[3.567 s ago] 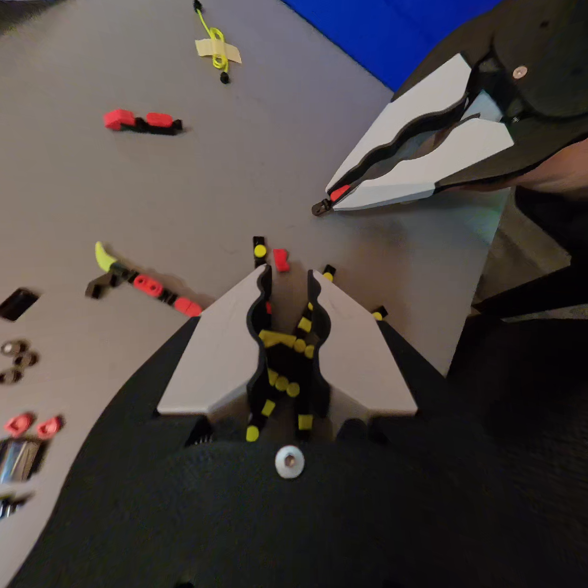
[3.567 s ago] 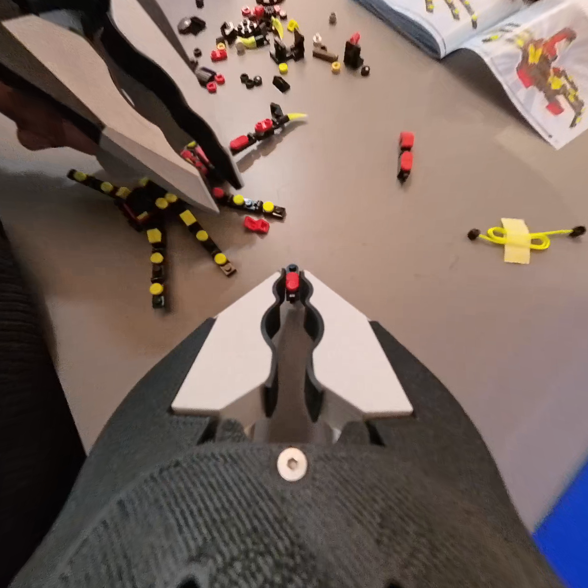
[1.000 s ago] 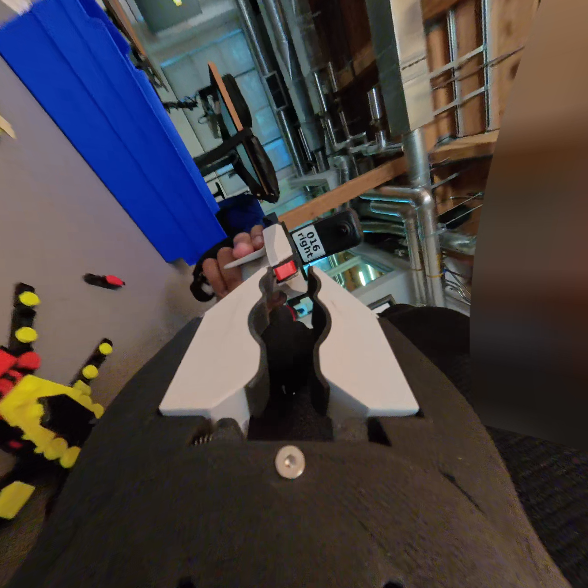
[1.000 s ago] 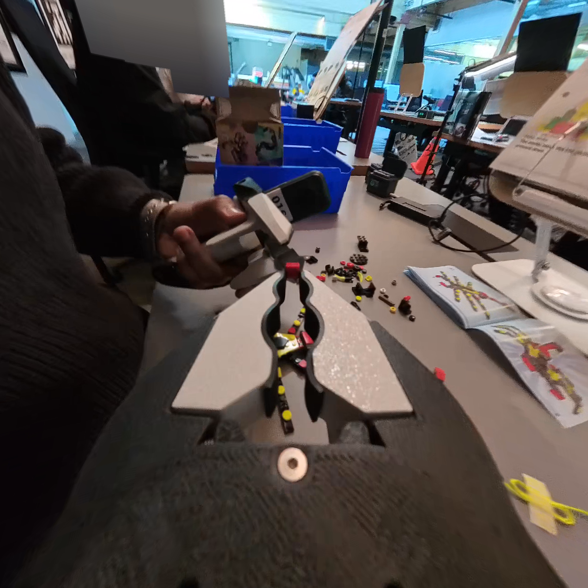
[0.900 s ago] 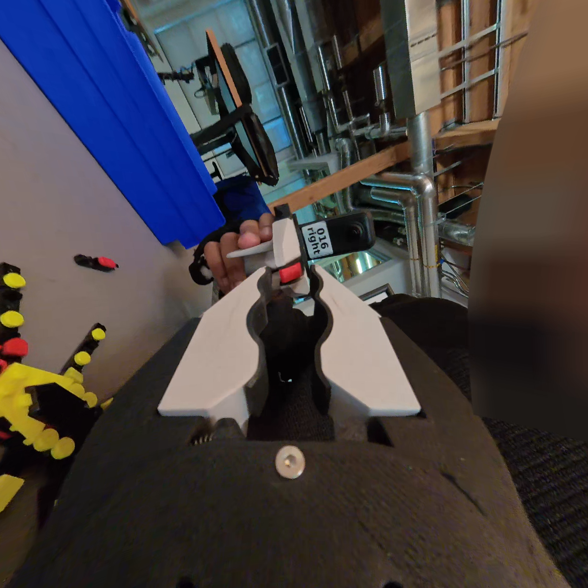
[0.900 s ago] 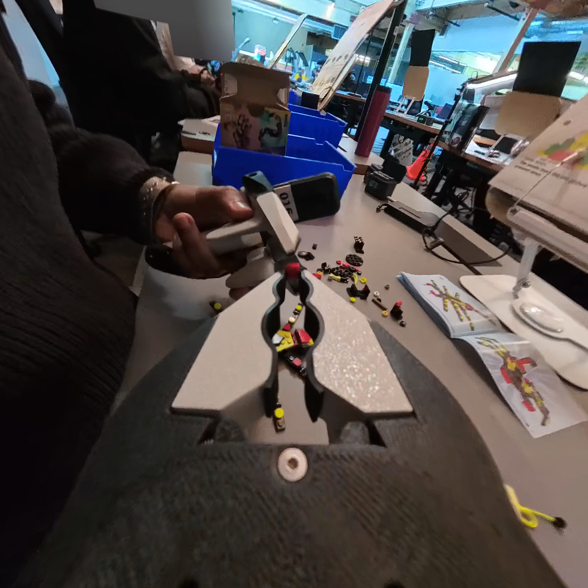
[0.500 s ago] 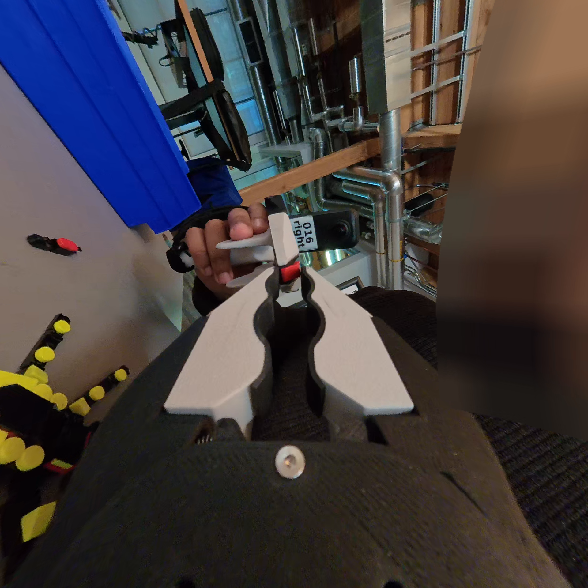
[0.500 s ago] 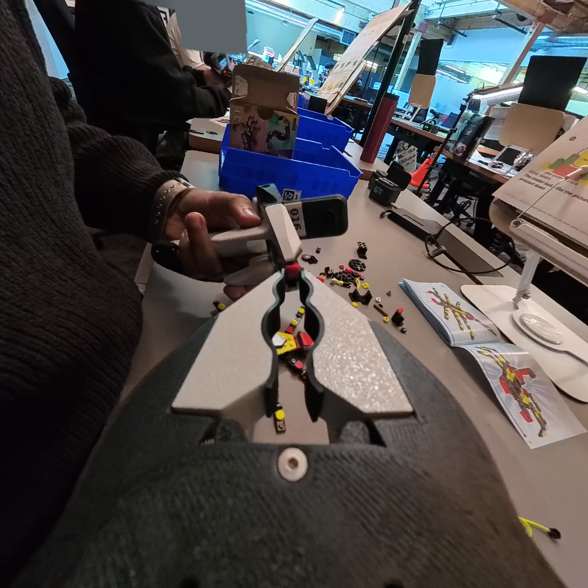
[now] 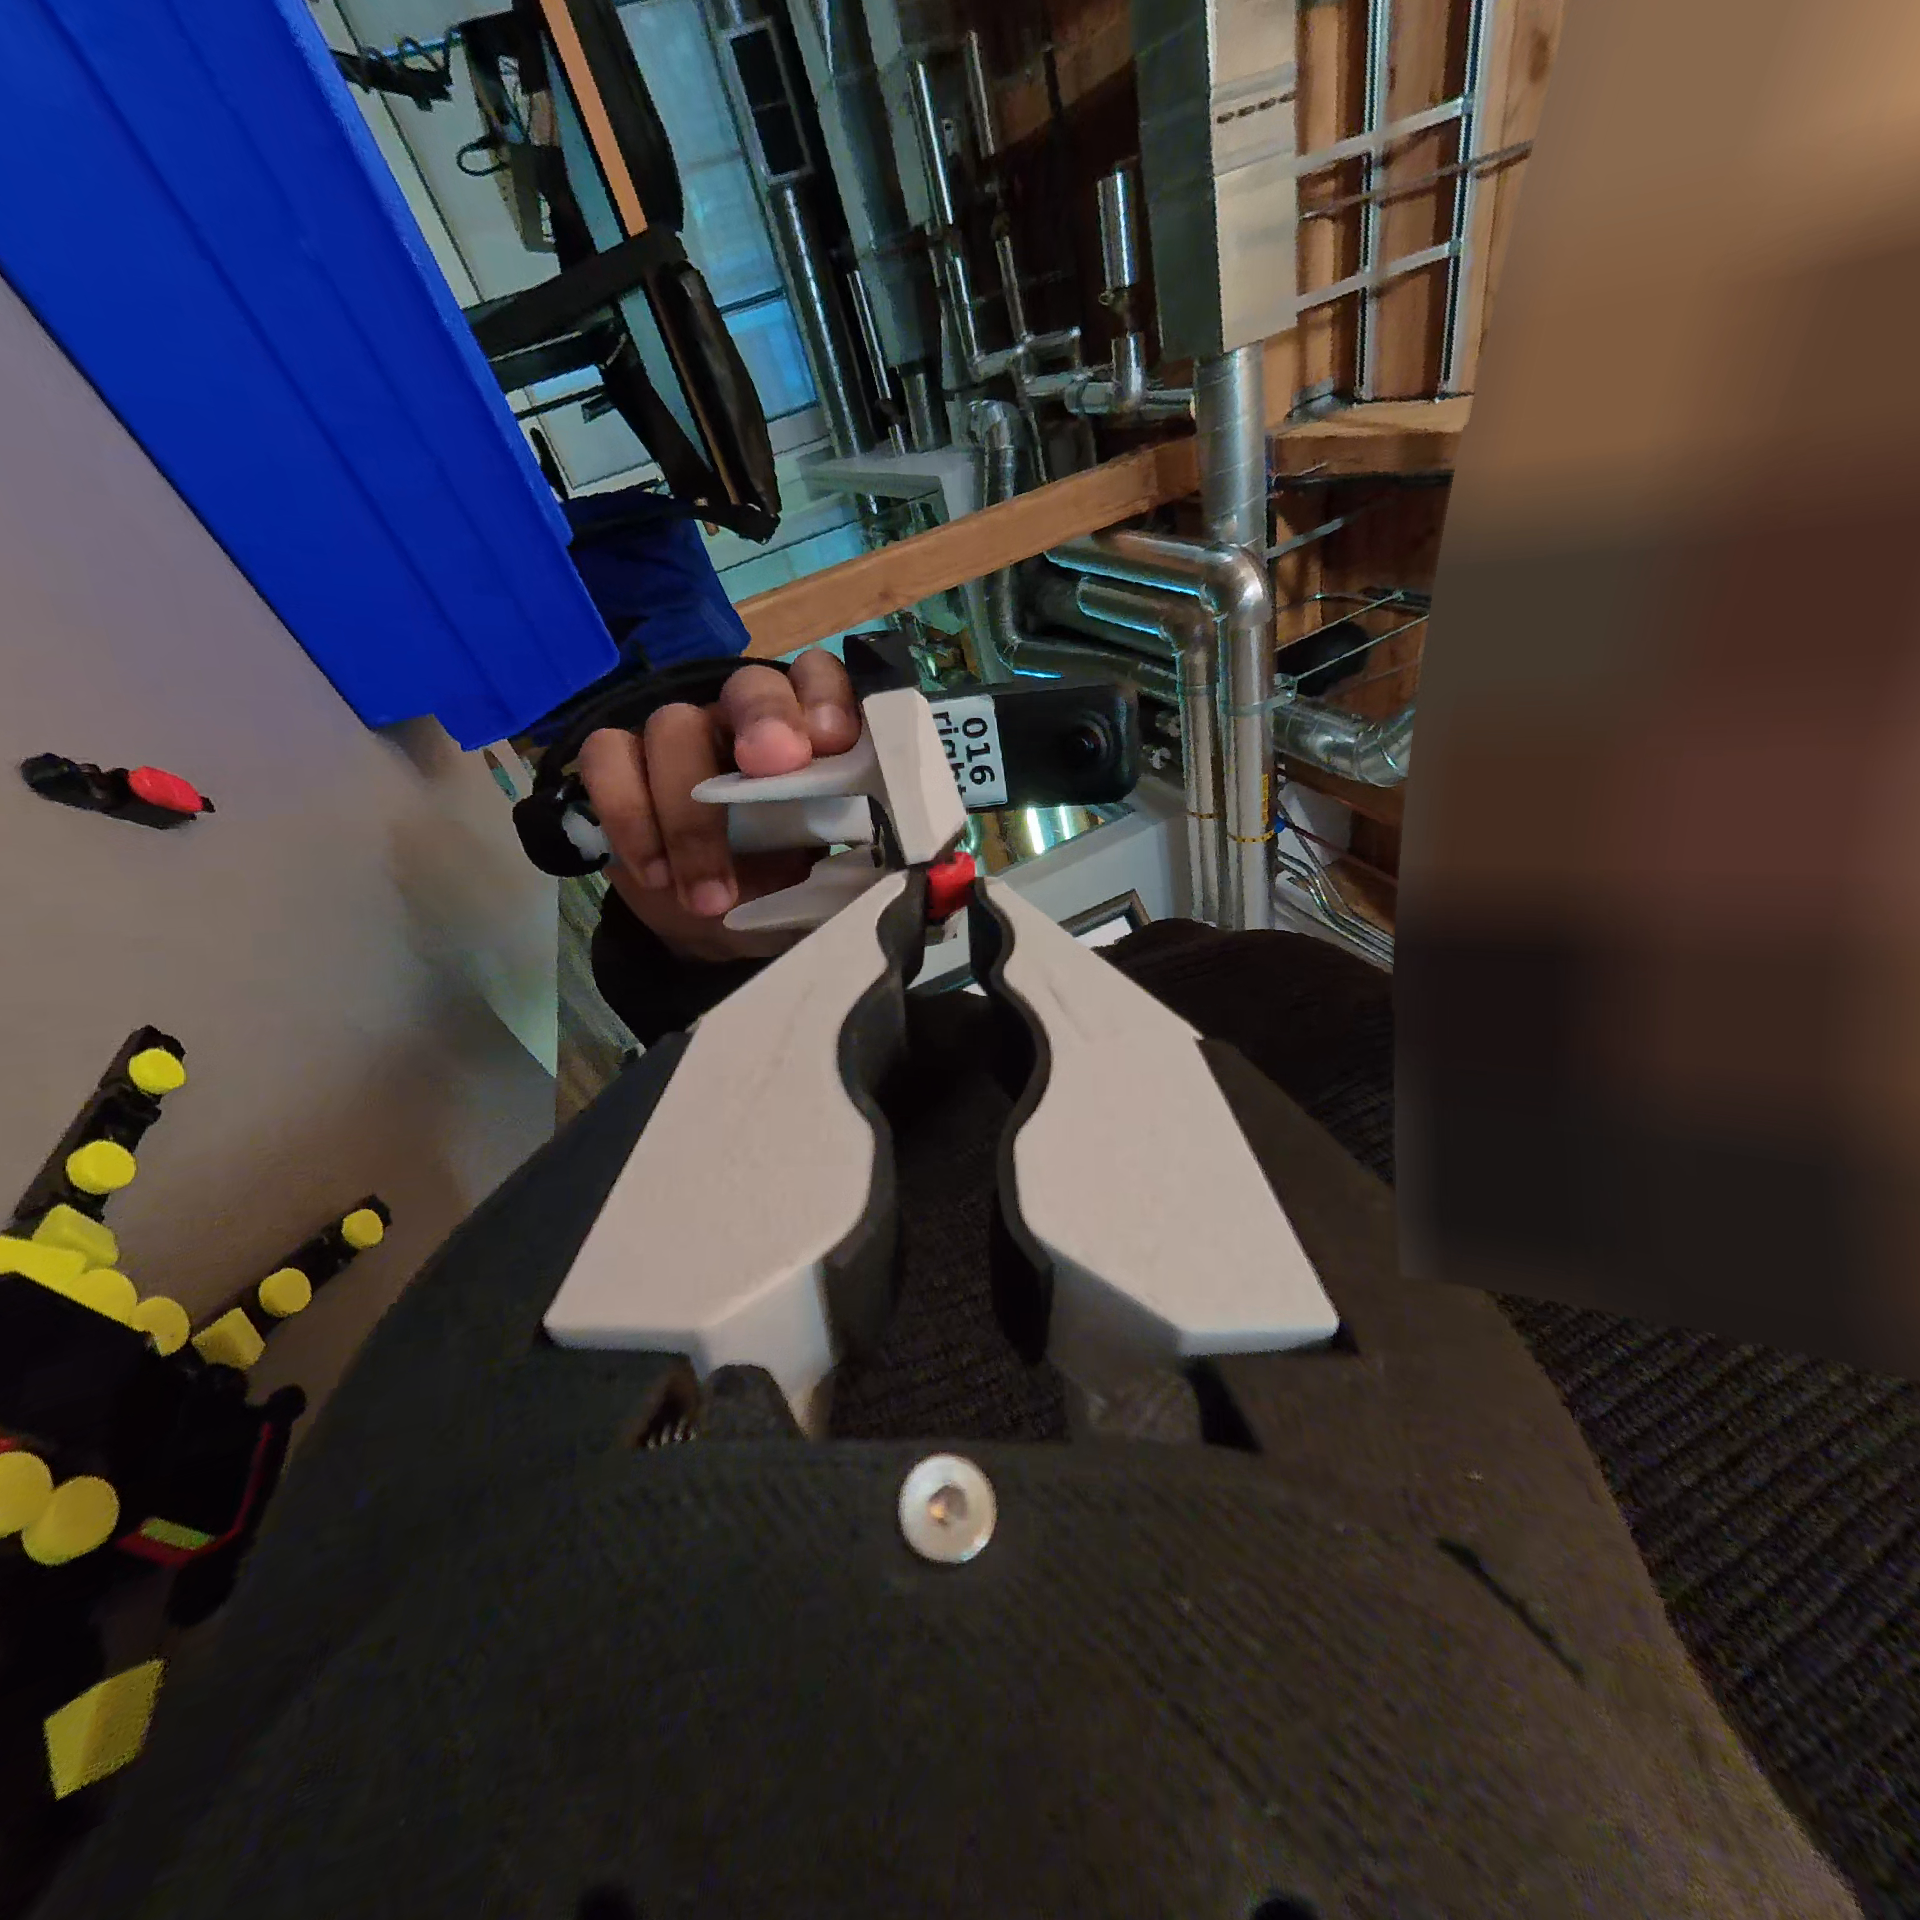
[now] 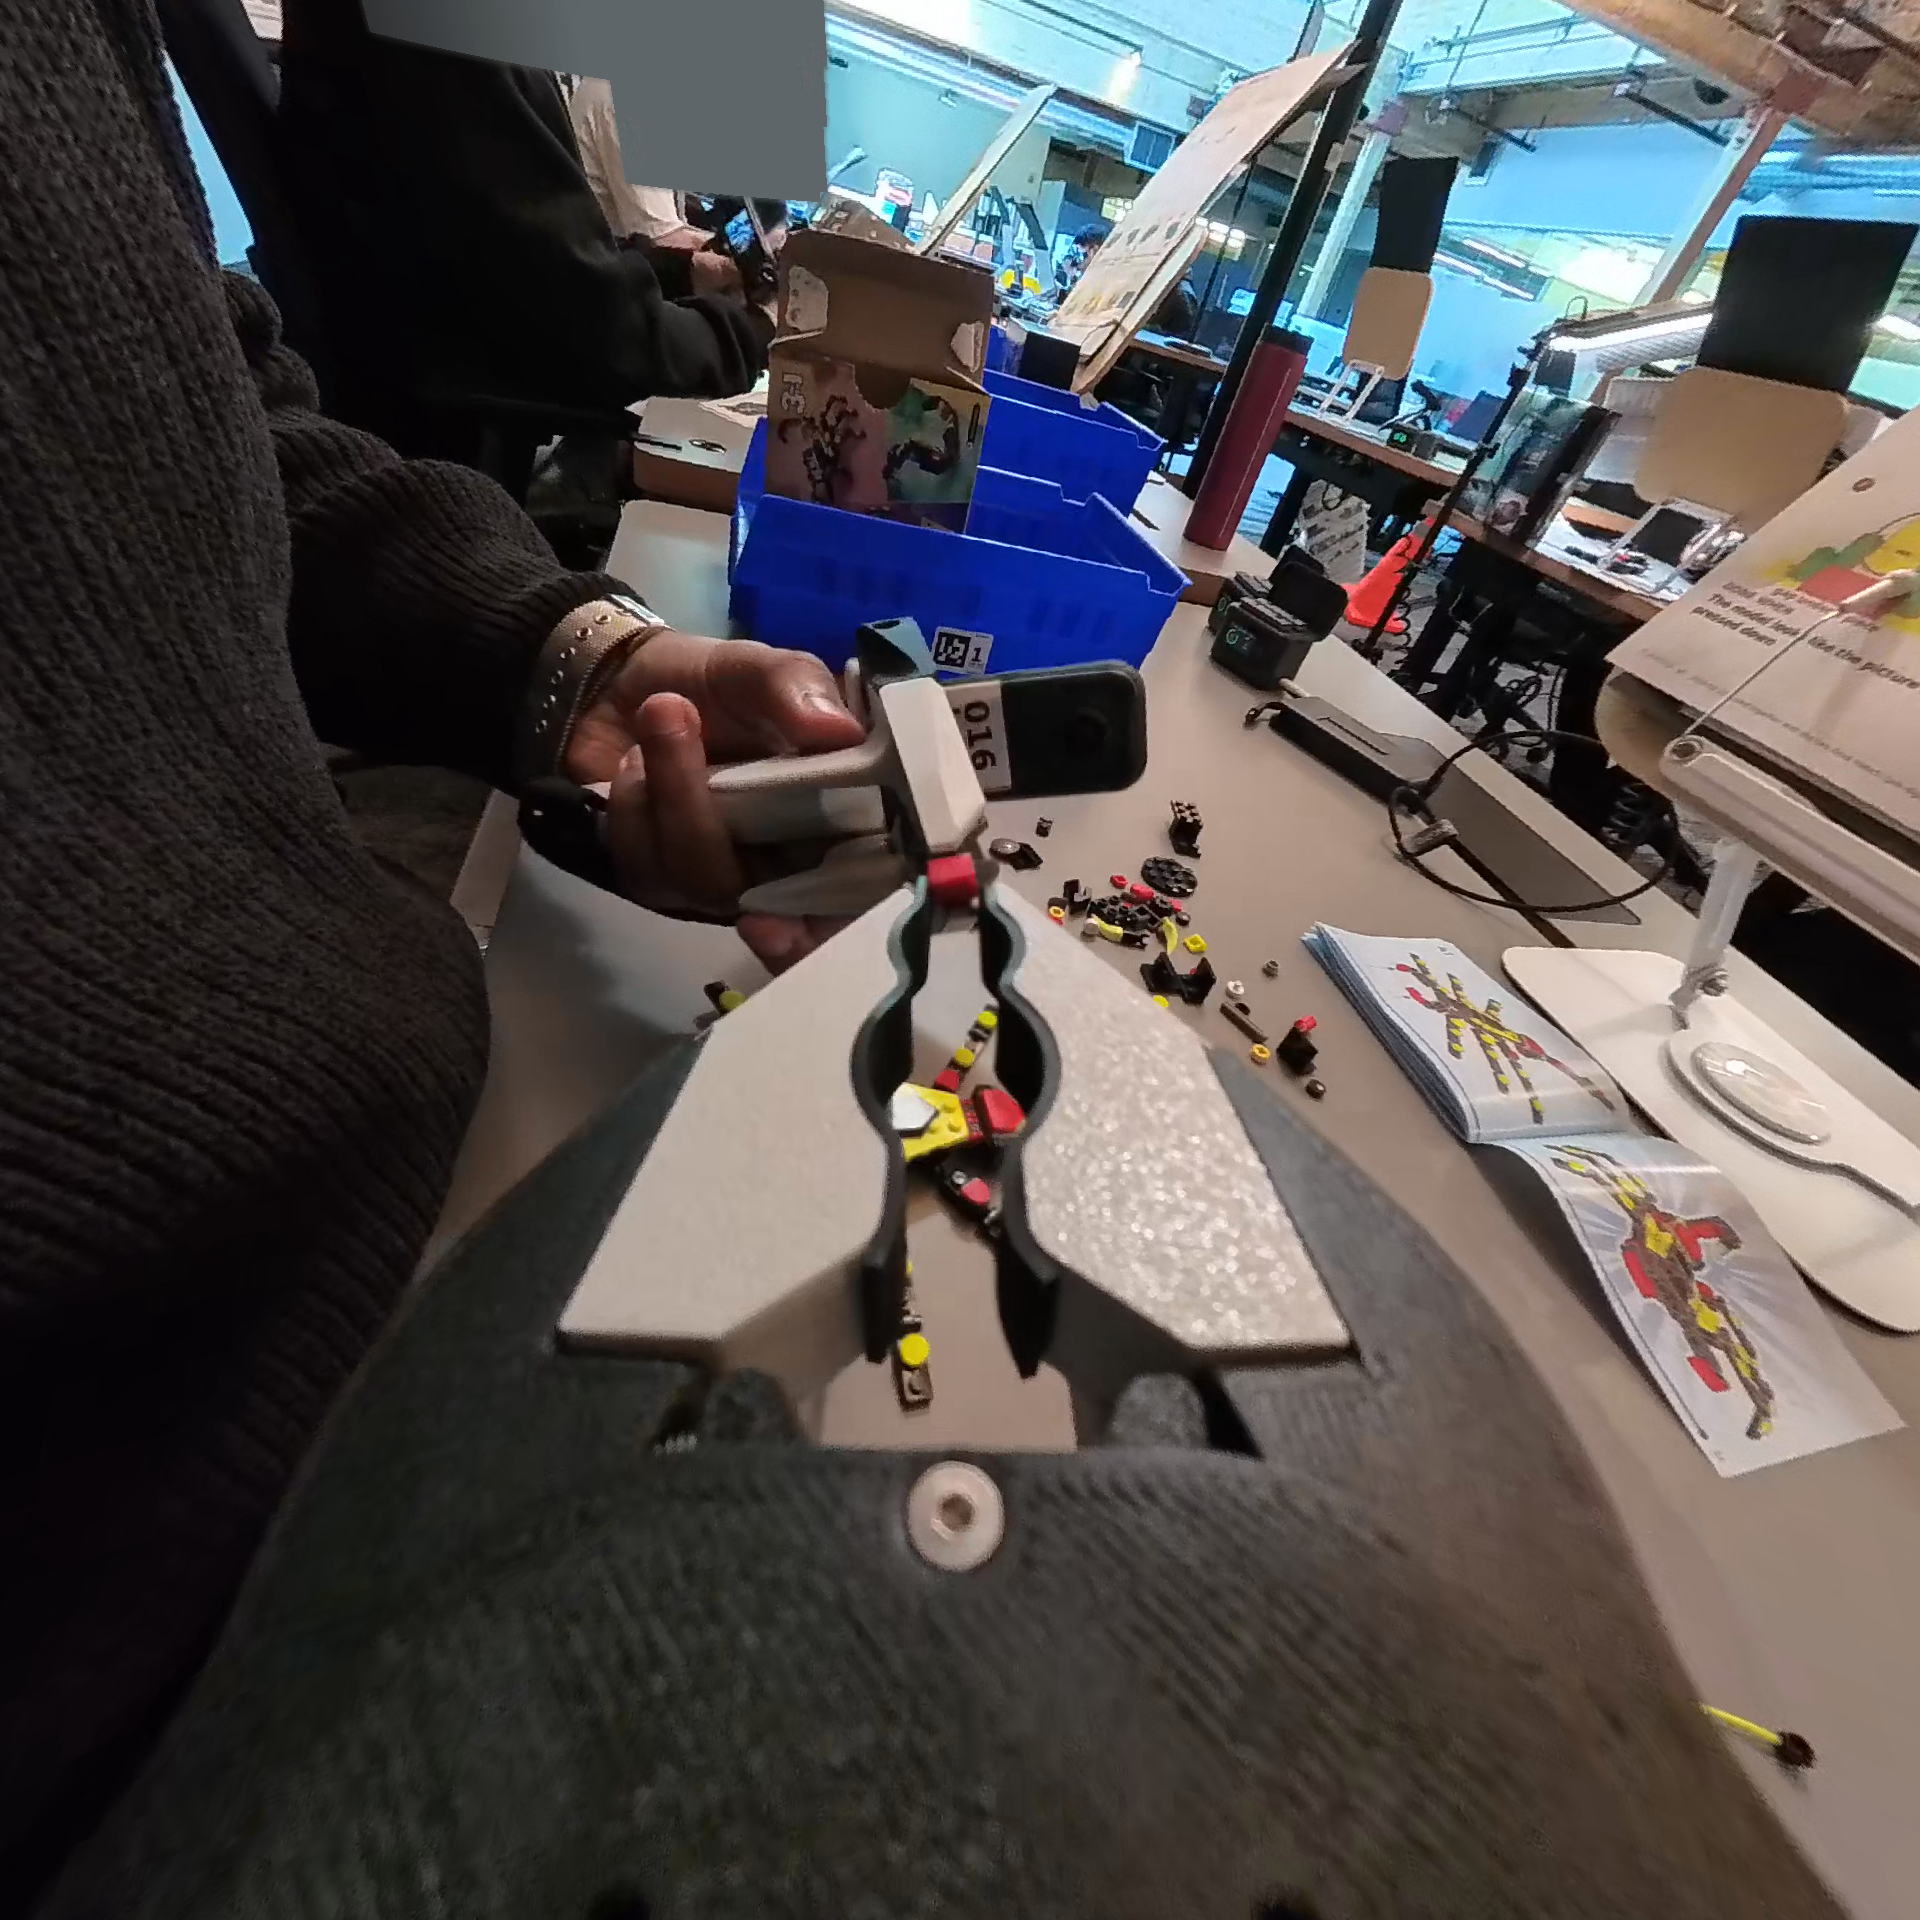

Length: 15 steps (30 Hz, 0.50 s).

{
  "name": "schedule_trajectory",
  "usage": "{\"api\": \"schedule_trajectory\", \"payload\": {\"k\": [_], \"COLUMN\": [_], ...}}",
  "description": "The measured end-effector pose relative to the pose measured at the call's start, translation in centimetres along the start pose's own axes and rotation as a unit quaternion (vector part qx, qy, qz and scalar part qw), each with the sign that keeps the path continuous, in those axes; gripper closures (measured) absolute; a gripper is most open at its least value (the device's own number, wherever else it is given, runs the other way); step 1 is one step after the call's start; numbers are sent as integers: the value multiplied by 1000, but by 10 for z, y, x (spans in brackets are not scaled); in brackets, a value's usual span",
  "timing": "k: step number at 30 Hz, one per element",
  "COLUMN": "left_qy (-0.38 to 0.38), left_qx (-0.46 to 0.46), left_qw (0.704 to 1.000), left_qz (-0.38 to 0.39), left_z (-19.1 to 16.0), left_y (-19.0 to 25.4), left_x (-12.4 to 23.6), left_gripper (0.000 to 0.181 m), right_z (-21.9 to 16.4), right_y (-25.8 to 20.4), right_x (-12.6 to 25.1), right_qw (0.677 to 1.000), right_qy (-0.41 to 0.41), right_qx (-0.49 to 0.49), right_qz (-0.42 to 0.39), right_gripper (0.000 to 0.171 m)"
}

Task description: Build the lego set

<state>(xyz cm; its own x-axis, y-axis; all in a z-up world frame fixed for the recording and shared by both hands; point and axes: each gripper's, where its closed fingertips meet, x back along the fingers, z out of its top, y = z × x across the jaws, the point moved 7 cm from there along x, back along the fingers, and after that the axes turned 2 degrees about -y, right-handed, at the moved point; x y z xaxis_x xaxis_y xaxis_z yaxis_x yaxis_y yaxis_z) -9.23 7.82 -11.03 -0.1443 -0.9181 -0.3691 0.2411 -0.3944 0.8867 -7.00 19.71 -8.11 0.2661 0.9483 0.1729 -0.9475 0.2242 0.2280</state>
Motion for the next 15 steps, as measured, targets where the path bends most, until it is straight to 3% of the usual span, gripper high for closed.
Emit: {"api": "schedule_trajectory", "payload": {"k": [7, 11, 15], "left_qy": [18, 21, 21], "left_qx": [-82, -137, -149], "left_qw": [994, 984, 980], "left_qz": [67, 112, 133], "left_z": [8, 11, 12], "left_y": [0, 1, -4], "left_x": [9, 13, 13], "left_gripper": [178, 178, 178], "right_z": [-5, -44, -92], "right_y": [20, 41, 41], "right_x": [18, 39, 41], "right_qw": [998, 976, 936], "right_qy": [-19, -164, -309], "right_qx": [-23, -83, -140], "right_qz": [-57, -115, -99], "right_gripper": [149, 141, 130]}}
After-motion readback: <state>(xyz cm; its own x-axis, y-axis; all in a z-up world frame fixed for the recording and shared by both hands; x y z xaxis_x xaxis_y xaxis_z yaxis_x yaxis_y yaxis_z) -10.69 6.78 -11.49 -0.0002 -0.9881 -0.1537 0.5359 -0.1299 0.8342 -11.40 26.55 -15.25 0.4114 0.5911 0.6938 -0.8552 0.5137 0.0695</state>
